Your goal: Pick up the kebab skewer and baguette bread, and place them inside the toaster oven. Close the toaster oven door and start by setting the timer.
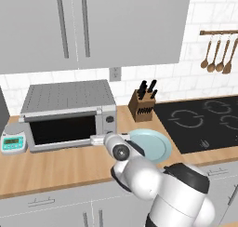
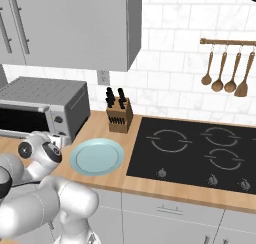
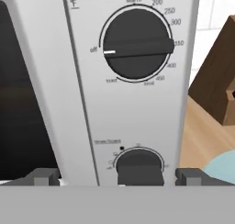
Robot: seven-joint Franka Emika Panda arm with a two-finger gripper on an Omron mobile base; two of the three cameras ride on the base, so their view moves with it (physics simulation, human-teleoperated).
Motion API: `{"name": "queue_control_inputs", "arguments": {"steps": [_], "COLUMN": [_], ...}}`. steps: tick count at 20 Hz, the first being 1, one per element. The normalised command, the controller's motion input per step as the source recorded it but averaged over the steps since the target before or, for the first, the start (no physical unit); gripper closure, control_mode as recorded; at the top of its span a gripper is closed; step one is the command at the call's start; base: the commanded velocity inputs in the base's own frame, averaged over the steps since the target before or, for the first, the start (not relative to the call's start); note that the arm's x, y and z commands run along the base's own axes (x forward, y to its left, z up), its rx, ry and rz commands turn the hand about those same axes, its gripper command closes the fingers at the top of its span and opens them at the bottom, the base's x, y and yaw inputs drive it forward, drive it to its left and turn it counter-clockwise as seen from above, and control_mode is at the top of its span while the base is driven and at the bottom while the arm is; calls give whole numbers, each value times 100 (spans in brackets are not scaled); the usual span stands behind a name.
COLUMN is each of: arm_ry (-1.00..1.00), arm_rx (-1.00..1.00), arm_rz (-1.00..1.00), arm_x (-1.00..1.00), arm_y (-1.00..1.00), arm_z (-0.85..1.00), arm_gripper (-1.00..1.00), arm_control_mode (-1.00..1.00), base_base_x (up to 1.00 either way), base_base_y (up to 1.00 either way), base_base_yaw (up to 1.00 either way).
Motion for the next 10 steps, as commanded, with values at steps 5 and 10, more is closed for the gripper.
{"name": "queue_control_inputs", "arguments": {"steps": [5, 10], "arm_ry": [0, -1], "arm_rx": [0, 0], "arm_rz": [0, 0], "arm_x": [10, 5], "arm_y": [-3, 0], "arm_z": [-11, -17], "arm_gripper": [-100, -100], "arm_control_mode": [-100, -100], "base_base_x": [0, 0], "base_base_y": [0, 0], "base_base_yaw": [0, 0]}}
